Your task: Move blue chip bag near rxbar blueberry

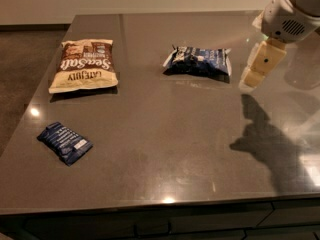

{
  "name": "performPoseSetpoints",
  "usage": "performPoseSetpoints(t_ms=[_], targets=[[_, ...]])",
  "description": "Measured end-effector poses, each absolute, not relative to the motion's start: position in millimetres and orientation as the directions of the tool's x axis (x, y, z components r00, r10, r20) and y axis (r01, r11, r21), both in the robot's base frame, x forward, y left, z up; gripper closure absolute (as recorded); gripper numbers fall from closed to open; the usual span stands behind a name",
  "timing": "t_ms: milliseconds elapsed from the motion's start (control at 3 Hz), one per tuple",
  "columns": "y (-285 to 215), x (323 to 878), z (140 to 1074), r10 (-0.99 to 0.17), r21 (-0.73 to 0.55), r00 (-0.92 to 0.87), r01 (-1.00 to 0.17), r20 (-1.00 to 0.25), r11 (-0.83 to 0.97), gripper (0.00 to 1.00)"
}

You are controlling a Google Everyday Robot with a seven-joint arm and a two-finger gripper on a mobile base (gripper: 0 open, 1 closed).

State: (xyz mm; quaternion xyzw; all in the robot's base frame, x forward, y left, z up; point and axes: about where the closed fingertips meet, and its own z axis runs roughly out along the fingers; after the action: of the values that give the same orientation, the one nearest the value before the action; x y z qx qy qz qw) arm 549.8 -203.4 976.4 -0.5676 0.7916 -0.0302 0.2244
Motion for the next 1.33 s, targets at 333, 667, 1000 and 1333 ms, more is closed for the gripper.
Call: performPoseSetpoints(t_ms=[333, 667, 1000, 1333], targets=[[-204, 595, 964, -0.901, -0.293, -0.262, -0.882, -0.345, 0.368, 0.0], [-202, 624, 950, -0.891, -0.276, -0.267, -0.883, -0.368, 0.379, 0.0], [-201, 653, 937, -0.882, -0.277, -0.273, -0.877, -0.384, 0.392, 0.0], [-200, 677, 920, -0.874, -0.269, -0.286, -0.873, -0.394, 0.407, 0.0]])
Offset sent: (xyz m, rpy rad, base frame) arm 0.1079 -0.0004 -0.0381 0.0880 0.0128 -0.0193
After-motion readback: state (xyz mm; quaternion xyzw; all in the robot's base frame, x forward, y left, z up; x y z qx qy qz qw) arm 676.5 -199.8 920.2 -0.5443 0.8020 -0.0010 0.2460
